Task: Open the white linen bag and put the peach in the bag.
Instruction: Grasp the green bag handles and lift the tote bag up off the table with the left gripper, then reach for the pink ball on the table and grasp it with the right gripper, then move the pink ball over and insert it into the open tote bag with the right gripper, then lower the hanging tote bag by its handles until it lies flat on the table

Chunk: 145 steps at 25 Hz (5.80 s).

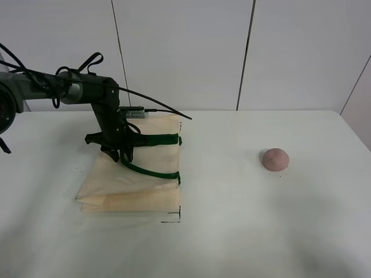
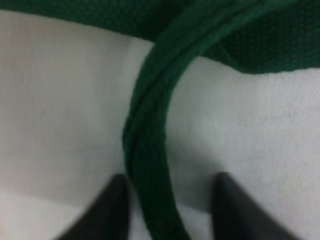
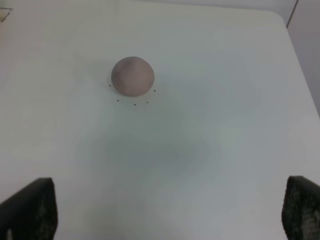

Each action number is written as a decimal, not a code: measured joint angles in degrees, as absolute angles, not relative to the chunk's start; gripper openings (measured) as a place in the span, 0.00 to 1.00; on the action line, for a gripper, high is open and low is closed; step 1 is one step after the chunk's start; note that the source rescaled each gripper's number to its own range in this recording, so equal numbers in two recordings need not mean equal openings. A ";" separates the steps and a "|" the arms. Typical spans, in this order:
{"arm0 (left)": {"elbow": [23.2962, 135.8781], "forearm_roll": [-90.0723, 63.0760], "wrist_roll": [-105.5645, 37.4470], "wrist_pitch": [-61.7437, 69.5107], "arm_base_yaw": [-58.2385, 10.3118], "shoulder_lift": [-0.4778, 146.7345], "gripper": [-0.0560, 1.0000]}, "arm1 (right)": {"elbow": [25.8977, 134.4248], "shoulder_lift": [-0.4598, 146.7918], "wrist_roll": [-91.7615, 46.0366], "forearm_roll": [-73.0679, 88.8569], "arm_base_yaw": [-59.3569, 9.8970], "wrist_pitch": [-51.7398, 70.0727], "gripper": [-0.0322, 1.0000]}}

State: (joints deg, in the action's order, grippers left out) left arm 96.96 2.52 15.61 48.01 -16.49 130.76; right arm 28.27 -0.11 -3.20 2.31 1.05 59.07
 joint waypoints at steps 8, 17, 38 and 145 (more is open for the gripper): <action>98.42 2.58 17.98 50.03 -16.49 130.45 0.05 | 28.27 -0.11 -3.20 2.31 1.05 59.07 1.00; 114.73 2.64 12.47 67.22 -16.49 121.51 0.05 | 28.27 -0.11 -3.20 2.31 1.05 59.07 1.00; 124.50 -1.64 6.37 67.75 -16.49 109.90 0.05 | 38.55 41.33 -2.11 6.73 1.05 51.59 1.00; 124.50 -1.86 6.33 67.75 -16.49 107.60 0.05 | 128.99 132.78 0.00 2.54 -6.95 69.16 1.00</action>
State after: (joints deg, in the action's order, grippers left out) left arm 124.50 -1.86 6.33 67.75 -16.49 107.60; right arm 128.99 132.78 0.00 2.54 -6.95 69.16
